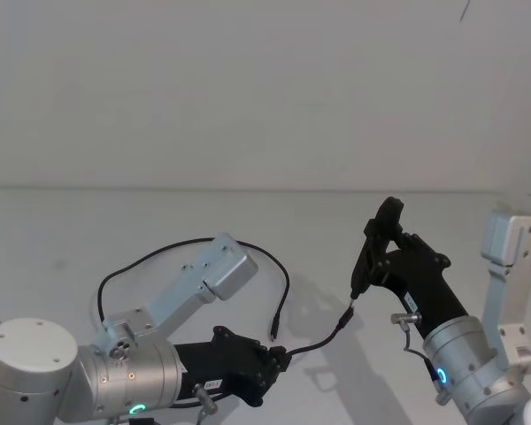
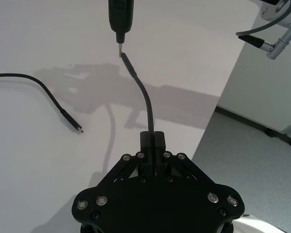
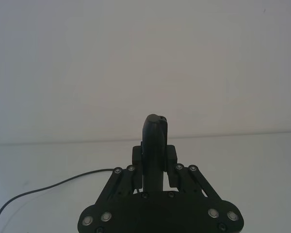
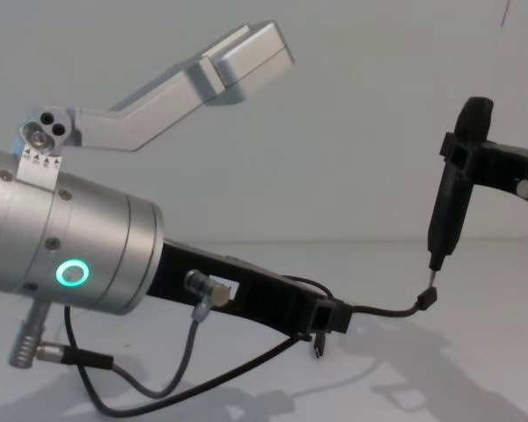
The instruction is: Pick up the data cable with the one hand.
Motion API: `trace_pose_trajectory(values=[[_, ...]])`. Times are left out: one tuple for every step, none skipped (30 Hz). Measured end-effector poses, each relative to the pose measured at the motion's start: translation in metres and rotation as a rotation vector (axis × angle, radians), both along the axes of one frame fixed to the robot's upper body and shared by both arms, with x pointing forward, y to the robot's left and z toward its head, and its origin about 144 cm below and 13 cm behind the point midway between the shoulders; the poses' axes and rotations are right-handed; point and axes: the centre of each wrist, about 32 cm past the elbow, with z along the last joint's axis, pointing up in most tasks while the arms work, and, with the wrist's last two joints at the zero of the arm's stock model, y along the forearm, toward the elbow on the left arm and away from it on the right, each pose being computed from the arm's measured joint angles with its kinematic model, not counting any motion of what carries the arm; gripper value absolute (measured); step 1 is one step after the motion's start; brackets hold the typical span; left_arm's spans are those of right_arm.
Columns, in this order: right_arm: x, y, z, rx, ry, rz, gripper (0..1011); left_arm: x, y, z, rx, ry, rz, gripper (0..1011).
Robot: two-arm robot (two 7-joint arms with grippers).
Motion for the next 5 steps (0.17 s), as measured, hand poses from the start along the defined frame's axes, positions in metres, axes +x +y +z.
trace_pose_trajectory(values=[[0.0000, 0.0000, 0.0001, 0.000, 0.000, 0.000, 279, 0.0000, 0.0000, 0.0000, 0.000, 0.000, 0.000, 32], [0.0000, 0.0000, 0.0002, 0.000, 0.000, 0.000, 279, 0.0000, 0.0000, 0.0000, 0.000, 0.000, 0.000, 32], [-0.0001, 0.0000, 0.0003, 0.000, 0.000, 0.000, 279, 0.0000, 0.0000, 0.0000, 0.000, 0.000, 0.000, 32], [-0.0001, 0.0000, 0.0004, 0.000, 0.001, 0.000, 279, 0.0000, 0.0000, 0.0000, 0.000, 0.000, 0.000, 32], [-0.0001, 0.0000, 0.0004, 0.000, 0.001, 0.000, 279, 0.0000, 0.0000, 0.0000, 0.000, 0.000, 0.000, 32]])
